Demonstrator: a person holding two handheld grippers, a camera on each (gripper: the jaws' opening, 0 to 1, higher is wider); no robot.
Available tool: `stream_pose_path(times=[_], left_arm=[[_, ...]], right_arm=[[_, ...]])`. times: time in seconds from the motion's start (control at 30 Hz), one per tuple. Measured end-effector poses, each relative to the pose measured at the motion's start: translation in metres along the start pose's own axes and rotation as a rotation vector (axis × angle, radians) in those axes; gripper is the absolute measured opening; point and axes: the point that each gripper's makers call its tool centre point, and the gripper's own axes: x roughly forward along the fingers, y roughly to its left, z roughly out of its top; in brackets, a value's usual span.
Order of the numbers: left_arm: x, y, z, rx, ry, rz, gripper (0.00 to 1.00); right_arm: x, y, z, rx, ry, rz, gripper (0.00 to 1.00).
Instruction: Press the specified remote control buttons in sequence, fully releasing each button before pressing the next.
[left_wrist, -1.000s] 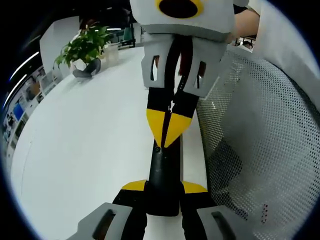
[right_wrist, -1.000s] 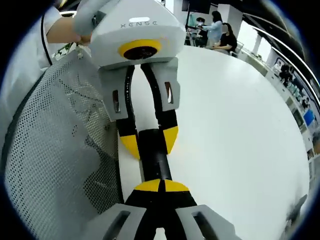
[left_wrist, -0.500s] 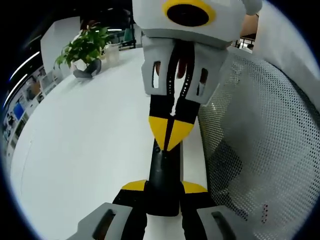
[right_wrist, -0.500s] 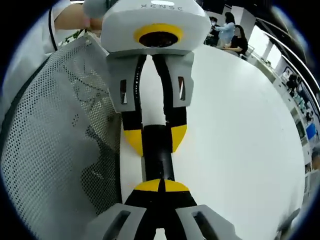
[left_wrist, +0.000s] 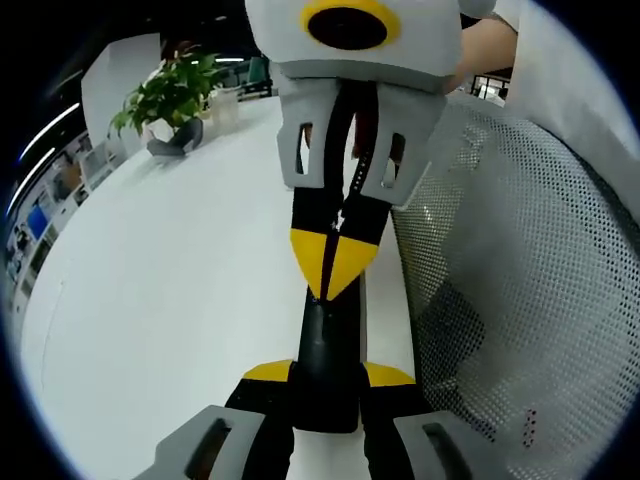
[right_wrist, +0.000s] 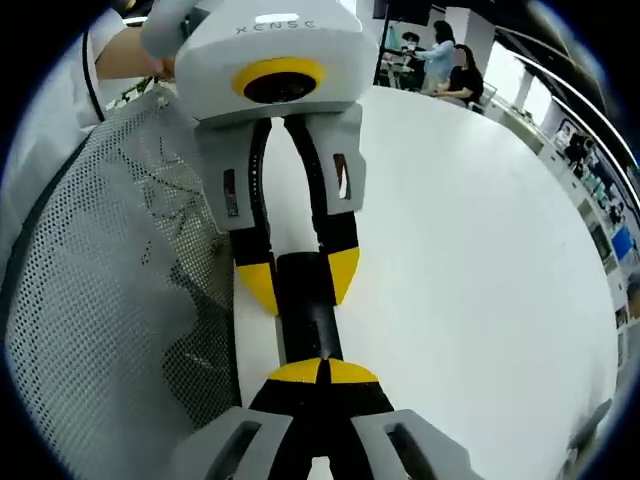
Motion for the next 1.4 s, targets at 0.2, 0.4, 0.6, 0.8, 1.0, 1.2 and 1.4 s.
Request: stream_pose_path(times=[0.2, 0.4, 0.6, 0.8, 1.0, 1.2, 1.4], left_arm=[[0.0, 0.0, 0.0, -0.002, -0.007, 0.001, 0.24], [0.0, 0.0, 0.0, -0.003, -0.007, 0.001, 0.24], [0.0, 0.0, 0.0, -0.006, -0.017, 0.001, 0.24], [0.0, 0.0, 0.0, -0.003, -0.012, 0.001, 0.24], [0.0, 0.0, 0.0, -0.001, -0.012, 0.001, 0.24], [0.0, 0.001, 0.0, -0.001, -0.012, -0.002, 0.24], [0.001, 0.001, 0.0, 0.003, -0.008, -0.005, 0.24]], right_arm=[[0.003, -0.005, 0.002, 0.013, 0.002, 0.025, 0.0], [0.005, -0.004, 0.0, -0.004, 0.029, 0.067, 0.0], [0.008, -0.004, 0.001, -0.041, 0.072, 0.099, 0.0], [0.01, -0.005, 0.003, -0.027, 0.11, 0.108, 0.0], [0.008, -0.005, 0.003, 0.058, 0.069, 0.104, 0.0], [0.004, -0.003, 0.003, 0.072, 0.02, 0.061, 0.0], [0.0, 0.008, 0.012, 0.06, -0.015, 0.073, 0.0]])
